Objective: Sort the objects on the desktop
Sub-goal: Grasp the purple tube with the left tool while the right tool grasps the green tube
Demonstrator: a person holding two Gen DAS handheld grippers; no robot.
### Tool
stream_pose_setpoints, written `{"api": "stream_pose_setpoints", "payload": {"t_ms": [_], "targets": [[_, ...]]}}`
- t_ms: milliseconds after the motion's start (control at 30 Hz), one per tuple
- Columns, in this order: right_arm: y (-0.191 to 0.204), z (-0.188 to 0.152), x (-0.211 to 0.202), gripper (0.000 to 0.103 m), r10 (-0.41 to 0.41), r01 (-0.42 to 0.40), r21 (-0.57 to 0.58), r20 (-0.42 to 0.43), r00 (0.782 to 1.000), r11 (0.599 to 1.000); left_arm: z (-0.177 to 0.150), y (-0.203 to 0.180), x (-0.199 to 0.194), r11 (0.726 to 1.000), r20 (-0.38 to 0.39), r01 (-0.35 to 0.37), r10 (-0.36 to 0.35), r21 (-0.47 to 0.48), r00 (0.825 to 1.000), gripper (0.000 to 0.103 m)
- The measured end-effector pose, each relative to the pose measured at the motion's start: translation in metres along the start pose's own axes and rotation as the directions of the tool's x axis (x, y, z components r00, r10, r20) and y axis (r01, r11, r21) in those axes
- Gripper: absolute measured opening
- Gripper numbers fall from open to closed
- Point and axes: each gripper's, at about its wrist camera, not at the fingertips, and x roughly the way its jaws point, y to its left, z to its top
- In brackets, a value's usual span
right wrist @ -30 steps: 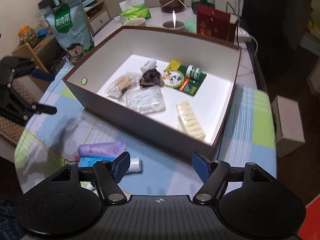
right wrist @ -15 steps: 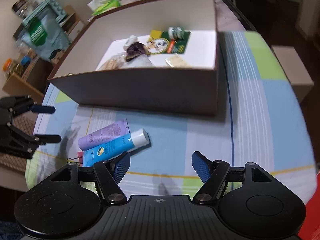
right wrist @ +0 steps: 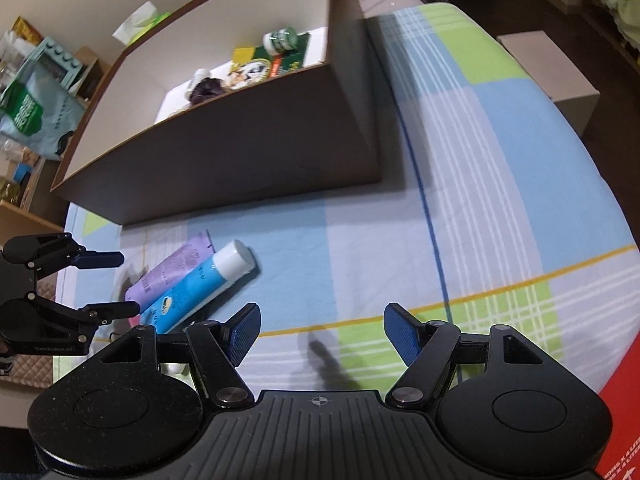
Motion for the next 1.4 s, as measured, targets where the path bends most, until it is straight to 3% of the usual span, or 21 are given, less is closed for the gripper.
{"api": "stream_pose_setpoints", "payload": {"t_ms": [167,333,667,700,733,767,800,867,967,1033,1233,1400], "targets": [[-0.002,-0.001,0.005,0.071,0.0,0.0,0.029,-0.003,1.0,1.0,0.006,0.001,0.016,0.999,-0.019,0.047,-0.047,0.022,0.999,0.027],[0.006,-0.003,0.009,0.071,0.029,-0.029,0.038,-0.005,1.0,0.999,0.0,0.007,0.015,1.0,-0.004,0.028,-0.028,-0.011,1.0,0.026],[0.036,-0.002,0.035,0.071,0.152,-0.147,0.115,-0.031,0.988,0.982,-0.048,0.039,-0.006,0.974,-0.01,-0.049,0.048,-0.221,0.999,0.026],[0.04,-0.001,0.04,0.07,0.158,-0.153,0.118,-0.037,0.987,0.981,-0.053,0.041,-0.008,0.969,-0.009,-0.052,0.051,-0.24,0.999,0.026],[0.045,-0.001,0.044,0.061,0.164,-0.158,0.12,-0.044,0.986,0.98,-0.058,0.042,-0.01,0.965,-0.011,-0.054,0.053,-0.255,0.999,0.026],[0.049,0.001,0.049,0.043,0.162,-0.156,0.106,-0.051,0.985,0.982,-0.063,0.042,-0.01,0.962,-0.016,-0.06,0.058,-0.266,0.998,0.025],[0.053,0.002,0.054,0.041,0.154,-0.149,0.087,-0.053,0.987,0.985,-0.067,0.042,-0.01,0.959,-0.024,-0.067,0.063,-0.276,0.998,0.025],[0.062,0.006,0.063,0.041,0.135,-0.133,0.048,-0.055,0.989,0.99,-0.076,0.043,-0.009,0.952,-0.039,-0.079,0.071,-0.295,0.997,0.024],[0.08,0.009,0.065,0.041,0.081,-0.08,-0.079,0.018,0.997,0.994,-0.082,0.043,-0.013,0.944,-0.024,-0.078,0.074,-0.32,0.997,0.024],[0.088,0.009,0.067,0.041,0.096,-0.09,-0.137,0.037,0.995,0.986,-0.086,0.043,-0.015,0.939,-0.015,-0.076,0.076,-0.336,0.997,0.024],[0.099,-0.007,0.066,0.041,0.012,-0.019,-0.165,-0.044,0.999,0.986,-0.086,0.043,-0.016,0.935,0.0,-0.074,0.079,-0.348,0.997,0.025],[0.117,-0.03,0.074,0.041,-0.036,0.027,-0.246,-0.033,0.999,0.969,-0.085,0.046,-0.016,0.932,0.012,-0.069,0.078,-0.356,0.997,0.026]]}}
